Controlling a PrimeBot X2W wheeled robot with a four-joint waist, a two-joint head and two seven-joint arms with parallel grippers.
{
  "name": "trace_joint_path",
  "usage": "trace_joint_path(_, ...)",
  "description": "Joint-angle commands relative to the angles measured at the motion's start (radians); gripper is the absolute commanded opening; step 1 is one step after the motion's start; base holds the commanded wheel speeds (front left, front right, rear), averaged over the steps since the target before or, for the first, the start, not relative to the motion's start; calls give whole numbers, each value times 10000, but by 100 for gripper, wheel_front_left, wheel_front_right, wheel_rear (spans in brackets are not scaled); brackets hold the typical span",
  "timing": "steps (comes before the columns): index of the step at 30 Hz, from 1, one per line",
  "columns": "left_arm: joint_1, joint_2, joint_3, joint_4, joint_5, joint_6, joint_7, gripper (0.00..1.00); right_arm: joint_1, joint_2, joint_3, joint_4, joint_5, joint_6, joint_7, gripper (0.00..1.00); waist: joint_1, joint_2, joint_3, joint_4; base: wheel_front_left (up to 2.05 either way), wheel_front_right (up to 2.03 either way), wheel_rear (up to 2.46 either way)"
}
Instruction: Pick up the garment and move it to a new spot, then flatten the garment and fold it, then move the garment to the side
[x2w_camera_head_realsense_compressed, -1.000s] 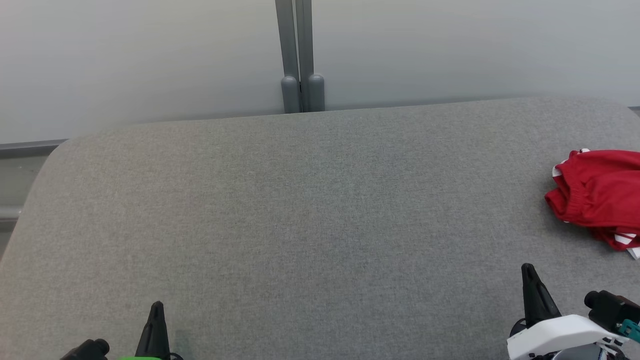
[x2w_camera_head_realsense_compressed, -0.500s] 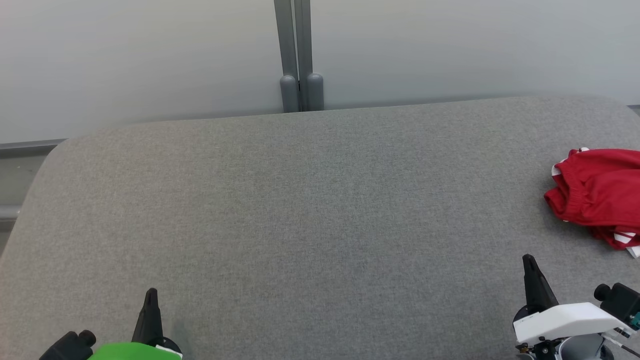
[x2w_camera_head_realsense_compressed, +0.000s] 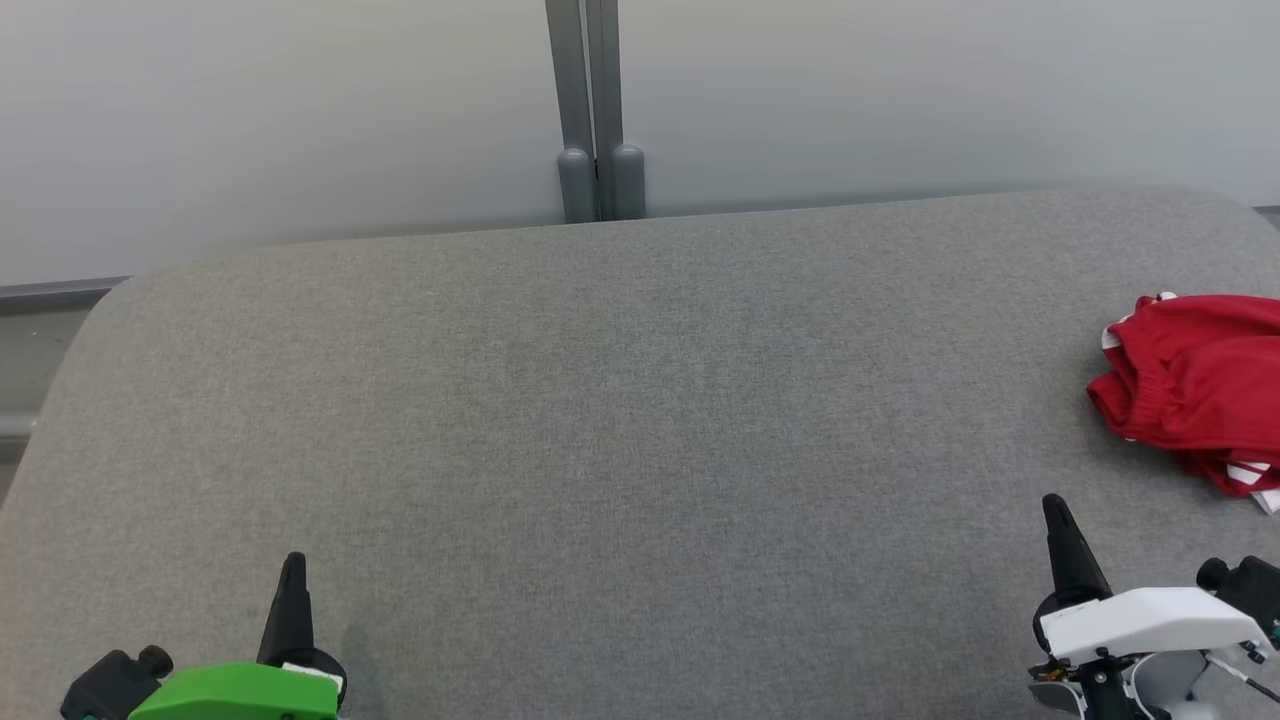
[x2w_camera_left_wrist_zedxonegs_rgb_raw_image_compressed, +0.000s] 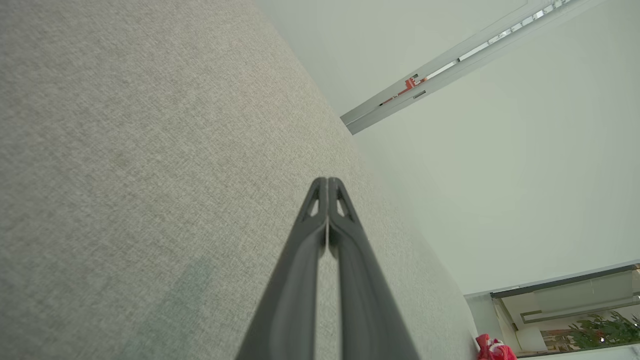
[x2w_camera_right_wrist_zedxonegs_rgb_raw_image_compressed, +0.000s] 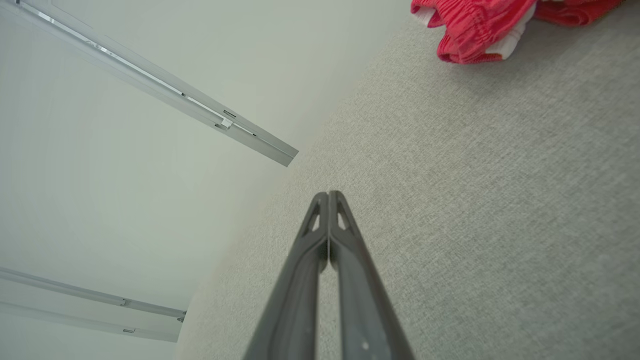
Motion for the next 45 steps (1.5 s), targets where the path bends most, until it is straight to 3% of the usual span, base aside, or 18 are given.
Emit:
trace_joint_path(1,-266,66,60,-143,-294,-59,61,0,-250,-60,-43,-67,327,5,65,0,0,-1,2,-2,0,0,0)
trace_joint_path(45,-972,99,444,-380,-4069,-121,1152,0,-898,-98,-176,80,4791,5,1154,0,0,-1,74,-78,0,0,0)
